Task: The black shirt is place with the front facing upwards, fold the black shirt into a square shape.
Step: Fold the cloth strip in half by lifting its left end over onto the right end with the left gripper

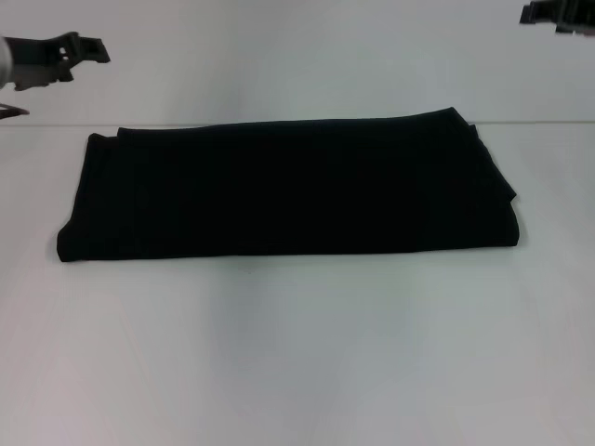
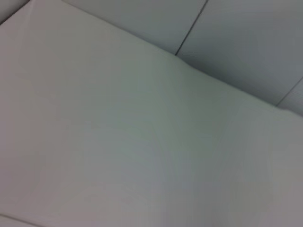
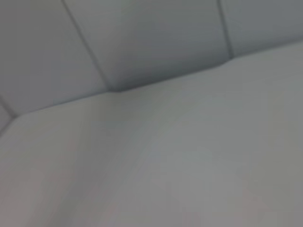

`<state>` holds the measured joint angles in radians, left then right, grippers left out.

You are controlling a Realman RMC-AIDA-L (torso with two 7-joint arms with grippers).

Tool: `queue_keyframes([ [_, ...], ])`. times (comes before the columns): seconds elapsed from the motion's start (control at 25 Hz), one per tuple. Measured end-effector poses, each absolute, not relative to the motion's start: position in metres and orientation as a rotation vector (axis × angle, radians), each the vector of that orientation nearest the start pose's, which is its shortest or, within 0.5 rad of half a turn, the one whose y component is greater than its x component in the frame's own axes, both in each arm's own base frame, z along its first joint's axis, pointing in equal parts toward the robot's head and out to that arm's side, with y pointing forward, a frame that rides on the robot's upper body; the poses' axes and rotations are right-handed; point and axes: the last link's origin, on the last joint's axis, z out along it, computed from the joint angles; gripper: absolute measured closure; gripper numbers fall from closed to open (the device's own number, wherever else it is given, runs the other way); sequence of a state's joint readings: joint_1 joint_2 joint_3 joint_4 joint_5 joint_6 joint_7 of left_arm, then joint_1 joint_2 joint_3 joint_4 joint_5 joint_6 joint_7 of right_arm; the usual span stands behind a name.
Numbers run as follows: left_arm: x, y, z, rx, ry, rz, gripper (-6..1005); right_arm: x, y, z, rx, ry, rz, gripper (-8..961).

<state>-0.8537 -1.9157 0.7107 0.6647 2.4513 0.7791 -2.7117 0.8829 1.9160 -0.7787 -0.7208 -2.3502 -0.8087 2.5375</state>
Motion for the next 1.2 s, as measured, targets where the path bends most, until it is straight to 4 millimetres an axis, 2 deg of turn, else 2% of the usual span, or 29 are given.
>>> queue_keyframes([
  [0.08,-0.257,0.482,0.114,-1.664,-1.526,-0.571,391,0.223,0.487,0.109,-1.886,1.329,0.56,408],
  [0.2,-0.27,0.458,0.112,-1.676,-1.677,-0.698,323,0.253,0.456,0.108,-1.9,1.458,0.703,334],
  [0.36,-0.295,0.413,0.095,-1.619,-1.975,-0.973,232,0.29,0.411,0.108,-1.874,1.602,0.924,237],
  [0.48,-0.315,0.381,0.075,-1.531,-2.15,-1.066,164,0.31,0.392,0.111,-1.834,1.659,0.982,194],
  [0.56,-0.324,0.37,0.067,-1.473,-2.208,-1.08,173,0.318,0.386,0.114,-1.81,1.667,0.994,177],
  [0.72,-0.343,0.352,0.054,-1.307,-2.296,-1.128,192,0.32,0.385,0.12,-1.804,1.652,0.996,159],
  [0.96,-0.358,0.346,0.043,-1.142,-2.348,-1.137,192,0.314,0.392,0.126,-1.835,1.611,0.985,159],
  [1.2,-0.365,0.345,0.042,-1.059,-2.365,-1.136,193,0.313,0.393,0.127,-1.84,1.603,0.985,159],
])
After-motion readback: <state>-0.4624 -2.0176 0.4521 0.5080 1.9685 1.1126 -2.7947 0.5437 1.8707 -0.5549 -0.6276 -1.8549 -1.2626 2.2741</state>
